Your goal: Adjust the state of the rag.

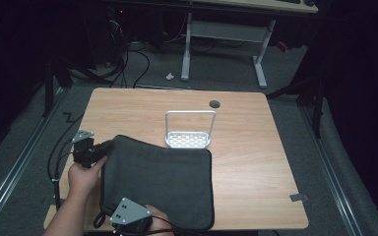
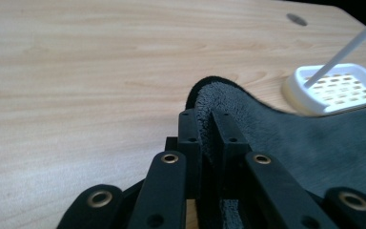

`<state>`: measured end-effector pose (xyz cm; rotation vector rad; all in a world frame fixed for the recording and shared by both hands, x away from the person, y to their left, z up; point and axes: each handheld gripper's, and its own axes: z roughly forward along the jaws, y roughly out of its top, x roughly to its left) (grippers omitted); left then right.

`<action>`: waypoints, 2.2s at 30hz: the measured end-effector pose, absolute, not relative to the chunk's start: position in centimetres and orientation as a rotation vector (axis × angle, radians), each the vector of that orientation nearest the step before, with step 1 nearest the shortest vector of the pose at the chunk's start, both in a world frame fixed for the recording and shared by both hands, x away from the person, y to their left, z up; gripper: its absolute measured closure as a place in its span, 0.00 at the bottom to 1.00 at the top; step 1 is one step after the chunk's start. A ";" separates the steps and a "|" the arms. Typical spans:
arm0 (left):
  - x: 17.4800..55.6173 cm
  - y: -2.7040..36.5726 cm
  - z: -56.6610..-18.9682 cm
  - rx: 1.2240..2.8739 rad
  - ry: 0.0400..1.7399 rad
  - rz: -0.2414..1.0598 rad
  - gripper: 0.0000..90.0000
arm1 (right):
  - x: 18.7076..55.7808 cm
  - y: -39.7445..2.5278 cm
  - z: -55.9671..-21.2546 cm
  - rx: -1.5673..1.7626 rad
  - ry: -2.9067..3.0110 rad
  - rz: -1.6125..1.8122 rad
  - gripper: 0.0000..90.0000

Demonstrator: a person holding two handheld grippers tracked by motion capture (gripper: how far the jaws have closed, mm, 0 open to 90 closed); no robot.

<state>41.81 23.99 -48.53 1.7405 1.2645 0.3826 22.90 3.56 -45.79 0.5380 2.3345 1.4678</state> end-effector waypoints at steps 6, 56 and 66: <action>41.8 20.9 -47.4 1.749 1.196 0.359 0.93 | 22.7 1.4 -45.1 0.559 2.292 1.455 0.97; 41.4 -2.3 -49.5 1.942 0.972 0.138 0.89 | 20.7 -16.9 -48.5 0.902 2.192 1.245 0.95; 41.0 -1.4 -48.6 1.920 0.921 0.114 0.60 | 21.1 -17.9 -48.3 0.945 2.164 1.276 0.81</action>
